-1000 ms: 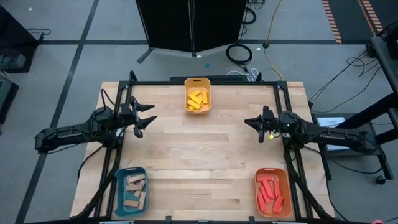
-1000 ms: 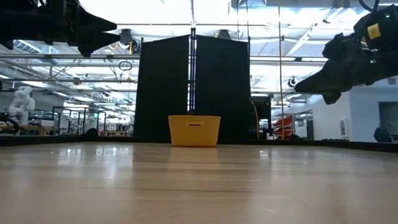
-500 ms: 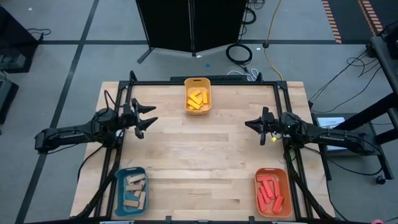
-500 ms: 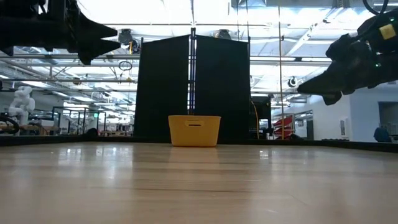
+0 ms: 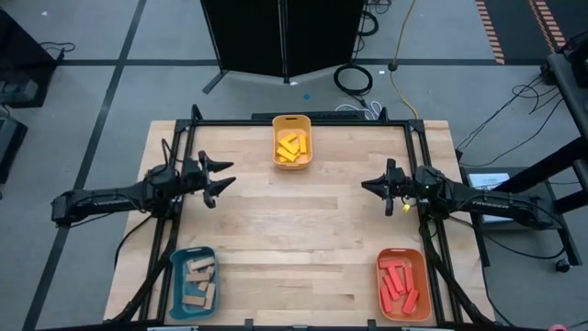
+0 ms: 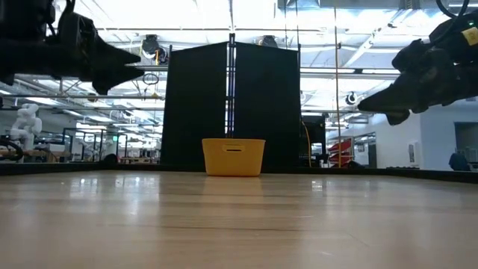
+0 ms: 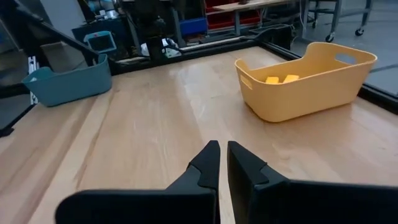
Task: Sort blocks
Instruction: Return to Home Position
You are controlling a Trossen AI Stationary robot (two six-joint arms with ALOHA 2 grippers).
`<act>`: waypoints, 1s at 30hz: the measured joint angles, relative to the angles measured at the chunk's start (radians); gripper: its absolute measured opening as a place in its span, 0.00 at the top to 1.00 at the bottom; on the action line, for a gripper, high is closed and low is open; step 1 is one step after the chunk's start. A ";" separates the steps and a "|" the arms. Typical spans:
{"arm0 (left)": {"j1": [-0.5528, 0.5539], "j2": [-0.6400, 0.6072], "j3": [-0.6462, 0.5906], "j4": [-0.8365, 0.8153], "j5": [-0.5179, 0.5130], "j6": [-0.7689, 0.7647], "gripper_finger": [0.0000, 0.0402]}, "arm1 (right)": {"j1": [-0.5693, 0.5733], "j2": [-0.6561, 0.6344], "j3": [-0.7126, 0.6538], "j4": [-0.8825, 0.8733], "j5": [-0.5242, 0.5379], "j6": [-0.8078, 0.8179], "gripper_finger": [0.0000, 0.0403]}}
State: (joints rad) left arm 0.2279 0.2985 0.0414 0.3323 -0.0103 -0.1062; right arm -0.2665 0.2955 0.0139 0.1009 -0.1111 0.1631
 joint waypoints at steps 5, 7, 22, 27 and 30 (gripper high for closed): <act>0.000 0.000 -0.033 -0.002 -0.027 -0.019 0.39 | 0.000 -0.005 0.000 0.011 -0.048 -0.054 1.00; 0.000 -0.007 -0.034 -0.001 -0.036 -0.021 0.39 | -0.003 -0.022 0.000 0.046 -0.036 -0.051 1.00; 0.000 -0.210 -0.034 -0.139 -0.085 -0.058 0.39 | -0.015 -0.239 0.005 -0.070 -0.065 -0.117 1.00; 0.000 -0.209 -0.035 -0.200 -0.106 -0.072 0.39 | -0.013 -0.234 0.005 -0.045 -0.295 -0.080 1.00; 0.000 -0.209 -0.035 -0.254 -0.239 -0.093 0.39 | -0.013 -0.234 0.005 -0.044 -0.304 -0.076 1.00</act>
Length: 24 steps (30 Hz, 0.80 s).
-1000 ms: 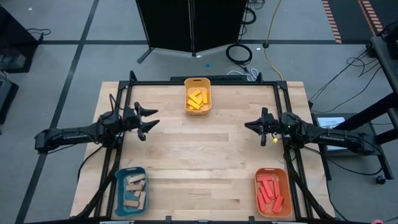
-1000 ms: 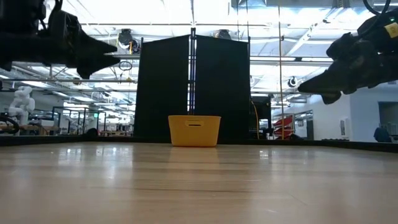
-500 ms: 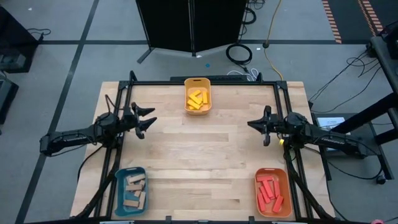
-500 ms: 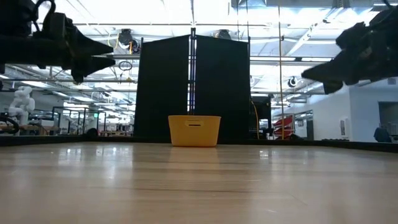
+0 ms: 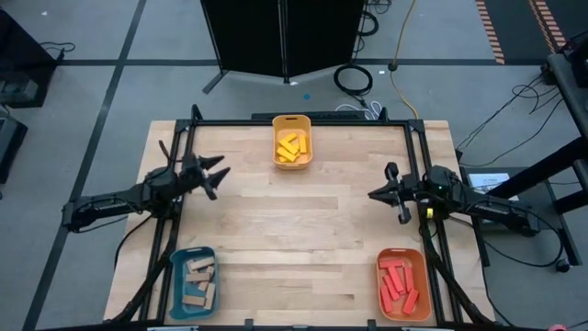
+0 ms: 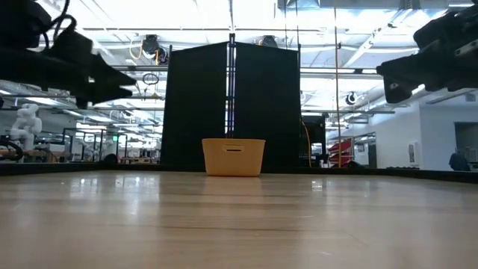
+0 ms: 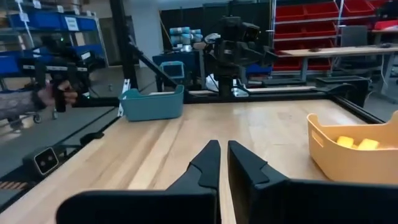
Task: Sort blocks
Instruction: Return to Home Position
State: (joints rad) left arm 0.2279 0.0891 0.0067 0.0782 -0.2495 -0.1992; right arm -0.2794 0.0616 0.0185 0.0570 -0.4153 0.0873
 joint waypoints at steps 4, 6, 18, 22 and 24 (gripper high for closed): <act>0.000 0.006 0.000 -0.006 -0.138 0.002 0.39 | 0.000 0.000 0.000 0.000 0.000 0.029 1.00; 0.000 0.006 0.000 -0.006 -0.139 -0.003 0.39 | 0.000 0.000 0.000 0.000 0.000 0.031 1.00; 0.000 0.006 -0.001 -0.007 -0.139 -0.003 0.39 | 0.000 0.000 0.000 0.000 -0.002 0.032 1.00; 0.000 0.006 -0.001 -0.007 -0.140 -0.003 0.39 | 0.000 0.000 0.000 0.000 -0.002 0.032 1.00; 0.000 0.006 -0.001 -0.007 -0.140 -0.003 0.39 | 0.000 0.000 0.000 0.000 -0.002 0.032 1.00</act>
